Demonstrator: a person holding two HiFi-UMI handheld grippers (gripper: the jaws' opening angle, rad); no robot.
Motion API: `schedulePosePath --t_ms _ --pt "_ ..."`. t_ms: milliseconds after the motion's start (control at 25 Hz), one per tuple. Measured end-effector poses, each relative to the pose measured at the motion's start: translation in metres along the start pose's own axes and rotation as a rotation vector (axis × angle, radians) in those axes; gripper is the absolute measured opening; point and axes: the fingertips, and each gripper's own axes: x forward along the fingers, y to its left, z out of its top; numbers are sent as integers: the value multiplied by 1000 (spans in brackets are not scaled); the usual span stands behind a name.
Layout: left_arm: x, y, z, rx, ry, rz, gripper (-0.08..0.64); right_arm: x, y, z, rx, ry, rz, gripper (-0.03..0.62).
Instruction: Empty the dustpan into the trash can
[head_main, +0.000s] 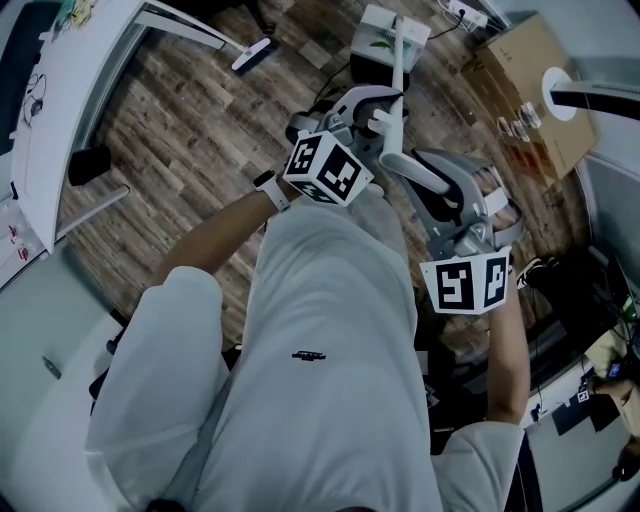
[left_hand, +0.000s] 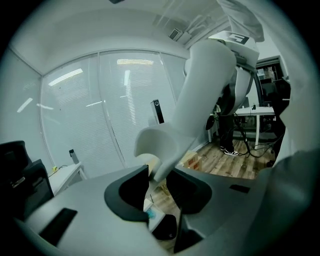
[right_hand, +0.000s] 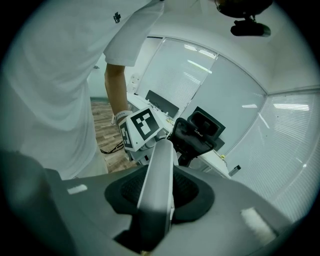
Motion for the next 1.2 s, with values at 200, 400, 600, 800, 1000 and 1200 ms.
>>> schedulePosePath --t_ms 200,400,600,800,1000,1200 --pt "-5 5 10 16 -20 28 115 -5 -2 6 -29 -9 -23 129" --pt "-9 7 9 19 -10 43 117 -4 2 6 -50 -10 -9 129" --pt "-6 -15 -27 -64 62 15 122 10 25 -12 -64 20 71 127" --pt "-5 -14 -23 -83 53 11 120 6 16 -12 -10 12 45 129" --pt "-7 -14 -15 -27 41 23 114 1 15 -5 -38 2 32 127" --pt "-5 -5 -1 22 18 32 112 -2 9 2 -65 -2 5 129"
